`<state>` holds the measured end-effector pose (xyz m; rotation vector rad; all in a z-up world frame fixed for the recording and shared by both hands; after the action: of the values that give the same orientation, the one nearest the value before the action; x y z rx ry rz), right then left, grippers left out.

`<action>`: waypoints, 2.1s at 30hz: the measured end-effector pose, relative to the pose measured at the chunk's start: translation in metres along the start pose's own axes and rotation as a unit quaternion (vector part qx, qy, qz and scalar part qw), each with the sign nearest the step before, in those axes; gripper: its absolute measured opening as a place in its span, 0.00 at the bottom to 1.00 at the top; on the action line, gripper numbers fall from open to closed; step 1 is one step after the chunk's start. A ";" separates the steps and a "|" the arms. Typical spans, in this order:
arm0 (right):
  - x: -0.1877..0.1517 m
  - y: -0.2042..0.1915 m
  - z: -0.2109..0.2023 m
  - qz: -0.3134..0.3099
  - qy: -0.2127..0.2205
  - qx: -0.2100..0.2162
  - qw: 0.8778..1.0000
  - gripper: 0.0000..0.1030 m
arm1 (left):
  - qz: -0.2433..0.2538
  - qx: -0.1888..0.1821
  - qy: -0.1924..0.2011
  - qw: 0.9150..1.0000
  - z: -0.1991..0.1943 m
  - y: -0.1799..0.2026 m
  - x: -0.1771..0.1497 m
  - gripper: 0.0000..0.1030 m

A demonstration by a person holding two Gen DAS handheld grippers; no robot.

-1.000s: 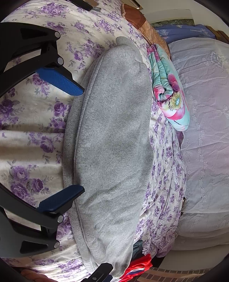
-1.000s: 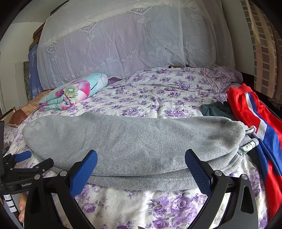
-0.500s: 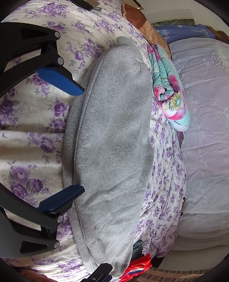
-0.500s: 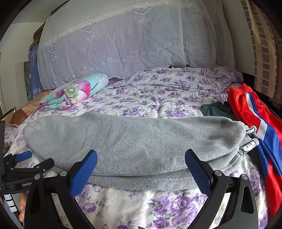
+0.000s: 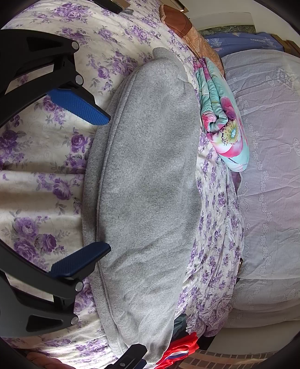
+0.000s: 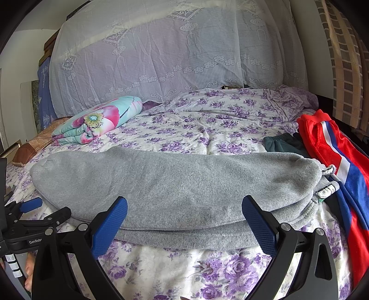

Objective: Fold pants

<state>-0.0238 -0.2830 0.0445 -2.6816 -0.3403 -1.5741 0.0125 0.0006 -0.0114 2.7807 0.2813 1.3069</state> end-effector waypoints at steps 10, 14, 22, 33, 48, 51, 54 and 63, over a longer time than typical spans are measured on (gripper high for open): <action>0.000 0.000 0.001 0.000 0.000 0.001 1.000 0.97 | -0.001 0.000 0.000 1.000 0.000 0.000 0.000 0.96; 0.000 0.001 0.000 0.000 -0.001 0.001 1.000 0.97 | -0.001 0.000 -0.001 1.000 0.000 0.000 0.000 0.96; 0.000 0.001 0.000 0.000 -0.001 0.001 1.000 0.97 | -0.001 0.000 -0.001 1.000 0.001 0.000 0.000 0.96; -0.001 0.001 0.002 0.000 -0.005 0.005 1.000 0.97 | -0.011 -0.012 -0.011 1.000 0.002 -0.006 0.002 0.96; -0.044 0.069 0.003 0.221 -0.025 0.090 0.971 0.97 | -0.237 -0.101 -0.095 0.962 0.018 -0.142 0.072 0.95; -0.047 0.075 0.001 0.245 -0.015 0.091 0.965 0.97 | -0.243 -0.086 -0.084 0.963 0.020 -0.140 0.078 0.95; -0.051 0.083 0.002 0.274 -0.008 0.095 0.957 0.97 | -0.255 -0.088 -0.079 0.960 0.017 -0.141 0.084 0.69; -0.054 0.090 0.003 0.290 -0.005 0.101 0.952 0.97 | -0.288 -0.082 -0.110 0.948 0.038 -0.149 0.090 0.68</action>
<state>-0.0292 -0.3801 0.0054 -2.3255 0.2575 -1.2644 0.0776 0.1647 0.0136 2.3965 0.8456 0.8275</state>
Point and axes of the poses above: each gripper's, at about its wrist camera, not at the fingertips, and z roughly the way its jaws point, y to its right, x to its top, the point moved 1 cm from there along z, roughly the way its jaws point, and after that the axes turned 12 degrees about -z, right-handed, at the moved point
